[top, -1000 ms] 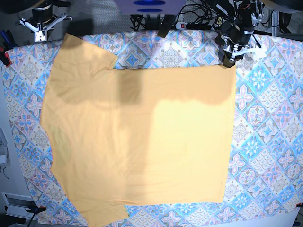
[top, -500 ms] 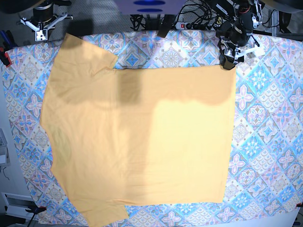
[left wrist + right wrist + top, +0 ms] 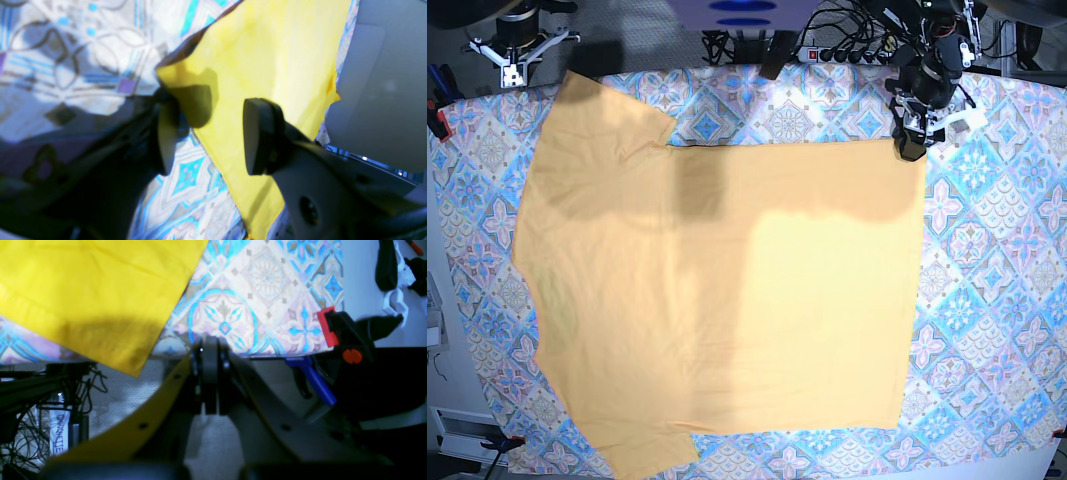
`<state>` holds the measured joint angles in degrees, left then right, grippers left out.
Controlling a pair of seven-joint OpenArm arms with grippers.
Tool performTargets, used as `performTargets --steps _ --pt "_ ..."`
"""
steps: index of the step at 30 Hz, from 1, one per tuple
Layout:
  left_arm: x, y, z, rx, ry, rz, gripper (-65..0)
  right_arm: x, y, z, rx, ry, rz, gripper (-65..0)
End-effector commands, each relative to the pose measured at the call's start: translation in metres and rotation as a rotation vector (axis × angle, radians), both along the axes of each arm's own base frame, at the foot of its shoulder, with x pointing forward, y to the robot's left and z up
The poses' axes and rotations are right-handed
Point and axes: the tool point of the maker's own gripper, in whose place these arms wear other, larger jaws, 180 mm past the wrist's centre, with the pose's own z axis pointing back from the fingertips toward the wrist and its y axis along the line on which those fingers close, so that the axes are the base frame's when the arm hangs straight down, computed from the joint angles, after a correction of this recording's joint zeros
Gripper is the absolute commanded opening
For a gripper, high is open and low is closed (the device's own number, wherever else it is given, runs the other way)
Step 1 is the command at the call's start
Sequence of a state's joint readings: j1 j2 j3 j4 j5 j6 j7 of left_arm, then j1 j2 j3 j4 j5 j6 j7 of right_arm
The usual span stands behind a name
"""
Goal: Fold the T-shirt properly
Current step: 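Lower both grippers onto the shirt's shoulder edge and pinch the fabric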
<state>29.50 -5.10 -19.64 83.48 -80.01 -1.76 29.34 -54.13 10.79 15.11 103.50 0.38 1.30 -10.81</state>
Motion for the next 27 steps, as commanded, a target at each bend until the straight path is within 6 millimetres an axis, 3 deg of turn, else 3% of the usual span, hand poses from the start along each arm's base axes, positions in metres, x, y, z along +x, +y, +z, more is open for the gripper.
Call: performTargets --steps 1,3,11,21,27 --pt "-0.003 0.002 -0.003 0.007 0.026 -0.004 -33.8 0.002 -0.004 0.007 -0.018 -0.019 0.011 -65.0" --pt "-0.002 0.001 -0.003 0.006 0.024 -0.006 -34.3 0.002 -0.004 0.007 -0.018 -0.019 0.011 -65.0" --pt "0.010 -0.001 0.001 0.004 0.000 -0.012 -46.6 0.002 -0.004 0.007 -0.018 -0.019 0.011 -65.0" --pt "0.011 -0.002 0.001 0.002 -0.003 -0.016 -49.2 0.002 -0.004 0.007 -0.018 -0.019 0.011 -65.0" --pt "0.007 -0.003 0.000 0.003 0.004 -0.017 -65.0 0.010 -0.004 0.008 -0.018 -0.038 0.009 -65.0"
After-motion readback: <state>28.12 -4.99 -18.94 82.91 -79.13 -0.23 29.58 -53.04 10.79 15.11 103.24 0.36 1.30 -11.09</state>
